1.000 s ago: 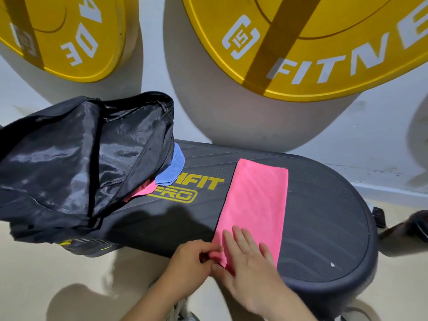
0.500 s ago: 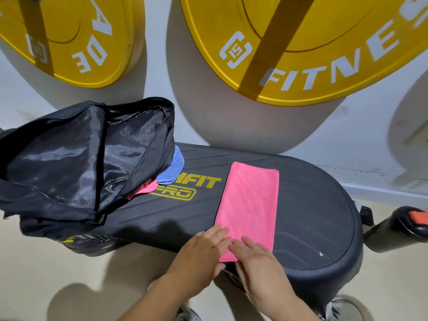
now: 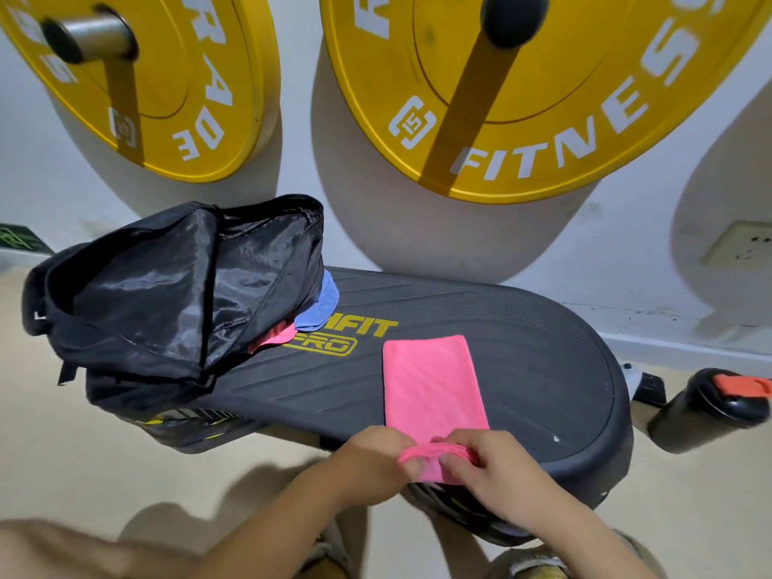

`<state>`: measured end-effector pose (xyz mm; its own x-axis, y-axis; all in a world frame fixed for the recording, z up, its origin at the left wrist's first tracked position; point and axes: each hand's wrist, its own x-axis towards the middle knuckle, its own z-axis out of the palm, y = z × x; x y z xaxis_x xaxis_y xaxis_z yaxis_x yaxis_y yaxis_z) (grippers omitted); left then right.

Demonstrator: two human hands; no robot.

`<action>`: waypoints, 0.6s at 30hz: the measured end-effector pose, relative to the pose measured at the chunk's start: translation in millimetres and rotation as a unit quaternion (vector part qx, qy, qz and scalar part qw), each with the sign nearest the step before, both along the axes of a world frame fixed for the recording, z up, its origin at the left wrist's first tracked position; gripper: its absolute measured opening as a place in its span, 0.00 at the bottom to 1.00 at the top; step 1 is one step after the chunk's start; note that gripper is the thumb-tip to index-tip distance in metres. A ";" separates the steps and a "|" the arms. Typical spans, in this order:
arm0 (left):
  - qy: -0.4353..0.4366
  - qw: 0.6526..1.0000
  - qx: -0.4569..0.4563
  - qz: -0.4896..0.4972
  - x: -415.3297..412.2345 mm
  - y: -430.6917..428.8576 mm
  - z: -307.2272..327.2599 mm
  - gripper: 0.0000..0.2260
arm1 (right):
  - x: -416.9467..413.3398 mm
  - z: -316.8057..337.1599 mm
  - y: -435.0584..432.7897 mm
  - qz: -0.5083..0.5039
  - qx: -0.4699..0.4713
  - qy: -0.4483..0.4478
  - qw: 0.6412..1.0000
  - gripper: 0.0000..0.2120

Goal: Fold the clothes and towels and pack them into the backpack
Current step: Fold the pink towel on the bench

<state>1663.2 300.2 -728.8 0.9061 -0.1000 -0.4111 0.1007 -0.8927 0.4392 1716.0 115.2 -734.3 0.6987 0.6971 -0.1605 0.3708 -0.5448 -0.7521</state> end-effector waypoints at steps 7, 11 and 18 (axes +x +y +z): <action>-0.129 0.896 -0.284 0.316 26.1 13.5 -14.7 0.18 | 36.8 6.7 -4.0 -0.115 0.142 0.191 0.964 0.23; -0.189 0.844 -0.317 0.389 41.1 10.2 -31.6 0.15 | 62.0 -12.4 13.3 -0.229 0.097 0.078 0.965 0.04; -0.212 0.850 -0.189 0.443 79.2 21.9 -46.9 0.10 | 96.9 -26.0 56.4 -0.271 0.006 -0.068 0.960 0.07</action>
<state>1742.4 322.1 -775.7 0.7527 0.6474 -0.1195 0.4223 -0.3356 0.8420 1812.9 171.5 -760.3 0.9733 0.2267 -0.0361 0.1308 -0.6769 -0.7243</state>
